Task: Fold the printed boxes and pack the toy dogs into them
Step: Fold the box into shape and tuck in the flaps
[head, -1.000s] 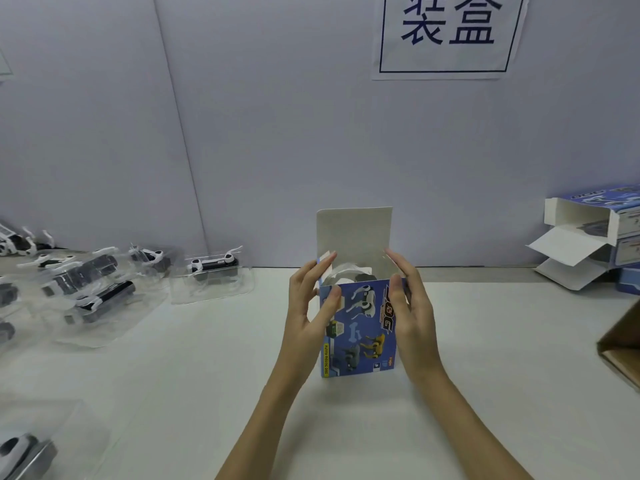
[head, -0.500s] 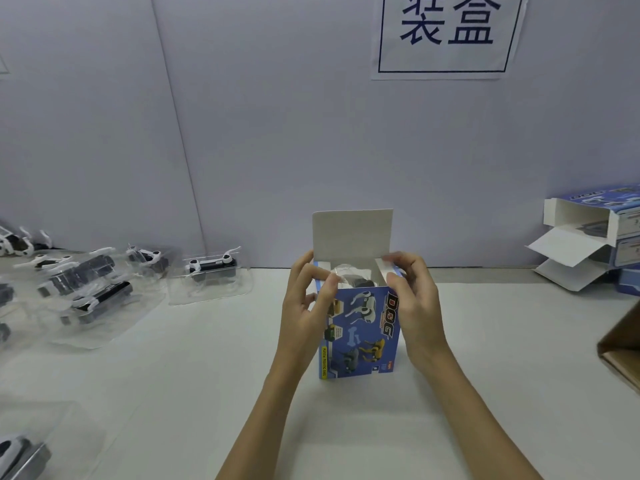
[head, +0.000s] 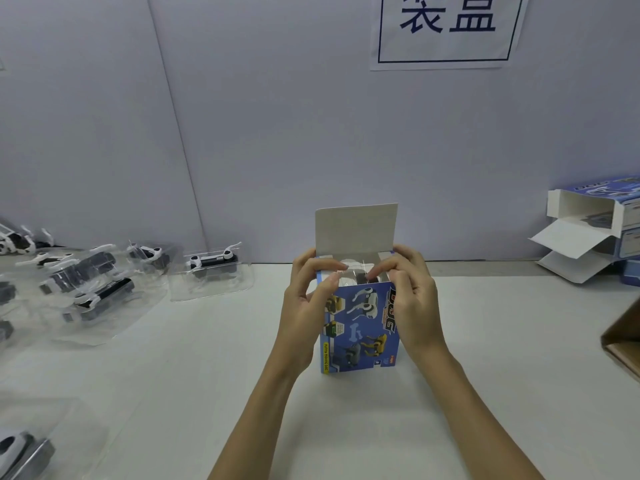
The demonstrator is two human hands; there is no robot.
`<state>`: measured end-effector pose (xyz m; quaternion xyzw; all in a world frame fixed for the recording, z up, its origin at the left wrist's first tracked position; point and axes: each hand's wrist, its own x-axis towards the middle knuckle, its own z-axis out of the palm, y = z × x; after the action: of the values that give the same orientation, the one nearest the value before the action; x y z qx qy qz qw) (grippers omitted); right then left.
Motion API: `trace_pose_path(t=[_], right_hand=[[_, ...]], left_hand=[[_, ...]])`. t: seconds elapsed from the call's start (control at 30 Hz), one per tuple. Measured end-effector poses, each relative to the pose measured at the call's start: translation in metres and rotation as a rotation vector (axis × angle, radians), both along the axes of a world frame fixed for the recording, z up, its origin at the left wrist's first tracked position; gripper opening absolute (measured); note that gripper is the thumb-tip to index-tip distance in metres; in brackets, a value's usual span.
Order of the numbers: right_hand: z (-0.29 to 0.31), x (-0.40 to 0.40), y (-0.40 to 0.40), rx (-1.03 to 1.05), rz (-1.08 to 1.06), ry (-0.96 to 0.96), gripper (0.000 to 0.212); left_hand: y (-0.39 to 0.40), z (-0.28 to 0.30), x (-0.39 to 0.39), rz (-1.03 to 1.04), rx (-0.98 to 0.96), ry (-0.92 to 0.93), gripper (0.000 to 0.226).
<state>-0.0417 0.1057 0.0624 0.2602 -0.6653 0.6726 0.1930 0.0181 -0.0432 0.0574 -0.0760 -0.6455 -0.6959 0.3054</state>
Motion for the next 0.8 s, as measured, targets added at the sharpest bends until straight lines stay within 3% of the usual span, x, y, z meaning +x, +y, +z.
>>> trace_pose_path(t=[0.03, 0.13, 0.2, 0.33, 0.43, 0.53, 0.8], right_hand=[[0.000, 0.001, 0.000, -0.031, 0.034, -0.015, 0.035], [0.001, 0.003, 0.001, -0.171, 0.154, -0.100, 0.028], [0.004, 0.002, 0.004, -0.272, 0.203, -0.149, 0.039], [0.004, -0.004, 0.007, -0.334, 0.264, -0.213, 0.065], [0.004, -0.007, 0.007, -0.301, 0.276, -0.213, 0.050], [0.001, -0.006, 0.005, -0.254, 0.262, -0.173, 0.033], [-0.012, -0.006, 0.008, -0.262, 0.278, -0.182, 0.043]], left_hand=[[0.000, 0.000, 0.000, -0.021, 0.031, 0.014, 0.027], [0.003, 0.003, -0.002, -0.026, 0.070, 0.055, 0.066], [0.003, 0.004, -0.002, -0.031, 0.087, 0.050, 0.075], [0.003, 0.001, -0.002, -0.058, 0.083, 0.029, 0.060], [0.002, -0.001, -0.003, -0.019, 0.090, 0.025, 0.034], [-0.005, -0.003, -0.001, -0.009, 0.045, 0.010, 0.033], [-0.014, -0.010, 0.000, -0.143, 0.090, 0.016, 0.021]])
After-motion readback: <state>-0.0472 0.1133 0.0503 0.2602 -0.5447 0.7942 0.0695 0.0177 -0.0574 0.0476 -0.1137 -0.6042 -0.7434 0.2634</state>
